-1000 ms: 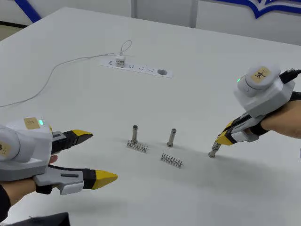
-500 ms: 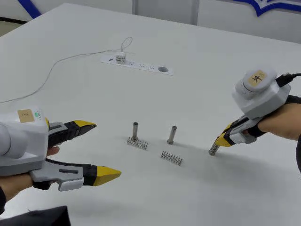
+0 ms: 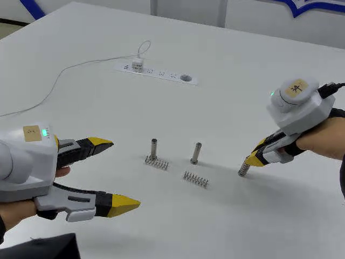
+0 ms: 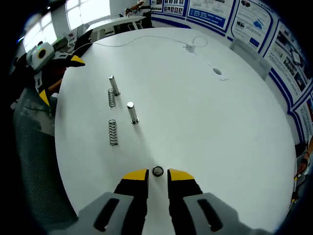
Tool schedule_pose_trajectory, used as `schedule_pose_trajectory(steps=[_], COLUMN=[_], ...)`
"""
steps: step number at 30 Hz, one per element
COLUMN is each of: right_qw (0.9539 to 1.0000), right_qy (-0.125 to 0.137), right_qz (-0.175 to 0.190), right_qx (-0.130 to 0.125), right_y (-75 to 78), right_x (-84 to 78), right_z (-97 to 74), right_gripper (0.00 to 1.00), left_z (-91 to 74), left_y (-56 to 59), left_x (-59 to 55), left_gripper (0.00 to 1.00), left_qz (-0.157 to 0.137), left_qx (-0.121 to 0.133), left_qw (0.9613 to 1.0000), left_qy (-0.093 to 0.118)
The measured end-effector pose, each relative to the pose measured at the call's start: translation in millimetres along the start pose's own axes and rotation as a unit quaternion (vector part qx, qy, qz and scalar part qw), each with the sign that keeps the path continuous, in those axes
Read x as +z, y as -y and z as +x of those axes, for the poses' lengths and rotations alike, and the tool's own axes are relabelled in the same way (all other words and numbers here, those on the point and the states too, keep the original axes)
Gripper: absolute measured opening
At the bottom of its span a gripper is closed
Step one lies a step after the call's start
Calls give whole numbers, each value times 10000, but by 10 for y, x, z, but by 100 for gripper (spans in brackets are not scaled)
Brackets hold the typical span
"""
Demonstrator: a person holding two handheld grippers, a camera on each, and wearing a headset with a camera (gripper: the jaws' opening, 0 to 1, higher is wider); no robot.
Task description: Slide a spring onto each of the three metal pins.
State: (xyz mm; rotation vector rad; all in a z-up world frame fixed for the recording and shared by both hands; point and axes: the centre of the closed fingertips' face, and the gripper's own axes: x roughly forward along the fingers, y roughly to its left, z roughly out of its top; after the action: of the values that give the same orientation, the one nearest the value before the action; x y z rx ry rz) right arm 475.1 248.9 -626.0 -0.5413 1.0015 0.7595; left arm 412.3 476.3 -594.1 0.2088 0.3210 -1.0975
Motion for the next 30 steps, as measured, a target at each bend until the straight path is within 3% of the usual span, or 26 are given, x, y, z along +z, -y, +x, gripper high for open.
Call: schedule_pose_trajectory(steps=[6,11,24,30], right_qw=[9995,9987,9938,9906], right_qy=[196,296,184,98], right_qz=[-213,-405,-920,-1124], right_qx=[-117,-21,589,769], right_y=[-72,-212,-746,-870], right_x=[186,347,539,609], right_z=[-166,-176,245,463], right_gripper=[16,16,16,16], left_z=[18,24,36,38], left_y=[49,75,130,126], left_x=[-11,-14,-15,-18], left_gripper=[81,80,80,79], left_qz=[30,30,38,34], left_qx=[-115,-166,-249,-233], left_qw=[9999,9998,9997,9997], left_qy=[-43,-55,-77,-85])
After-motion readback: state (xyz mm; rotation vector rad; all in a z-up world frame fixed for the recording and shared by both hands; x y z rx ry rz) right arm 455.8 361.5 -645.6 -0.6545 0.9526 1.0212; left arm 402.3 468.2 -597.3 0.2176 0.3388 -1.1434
